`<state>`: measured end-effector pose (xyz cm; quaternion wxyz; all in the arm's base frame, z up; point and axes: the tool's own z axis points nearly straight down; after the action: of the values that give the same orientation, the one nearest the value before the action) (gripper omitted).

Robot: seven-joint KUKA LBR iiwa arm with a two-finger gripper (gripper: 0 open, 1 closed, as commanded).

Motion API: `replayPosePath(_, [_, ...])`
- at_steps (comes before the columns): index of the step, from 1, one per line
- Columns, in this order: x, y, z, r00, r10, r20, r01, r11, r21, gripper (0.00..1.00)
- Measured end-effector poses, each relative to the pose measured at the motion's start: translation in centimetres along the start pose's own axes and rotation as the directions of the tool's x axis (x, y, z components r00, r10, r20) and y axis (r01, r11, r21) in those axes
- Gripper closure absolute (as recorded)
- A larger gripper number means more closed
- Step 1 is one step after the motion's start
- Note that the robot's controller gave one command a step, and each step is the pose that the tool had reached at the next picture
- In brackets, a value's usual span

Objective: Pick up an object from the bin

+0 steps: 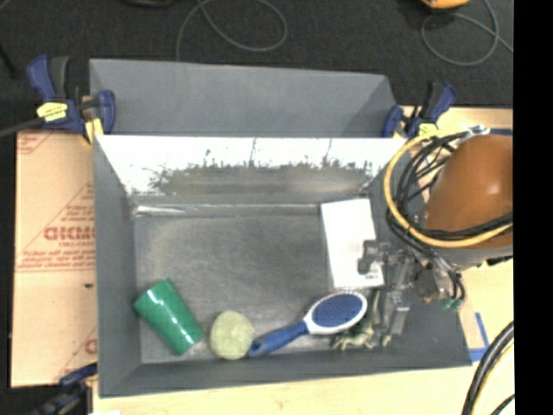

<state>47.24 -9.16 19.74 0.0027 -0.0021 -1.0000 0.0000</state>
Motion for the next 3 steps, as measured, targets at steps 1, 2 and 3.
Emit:
replayPosePath(1, [-0.1,0.0,-0.4,1.000,-0.004,0.006,0.004,1.000,0.001,0.00])
replayPosePath(2, [-1.0,1.1,3.3,0.995,-0.095,0.012,0.095,0.995,0.003,0.00])
replayPosePath(3, [-4.4,3.8,6.7,0.984,-0.180,0.010,0.180,0.984,0.003,0.00])
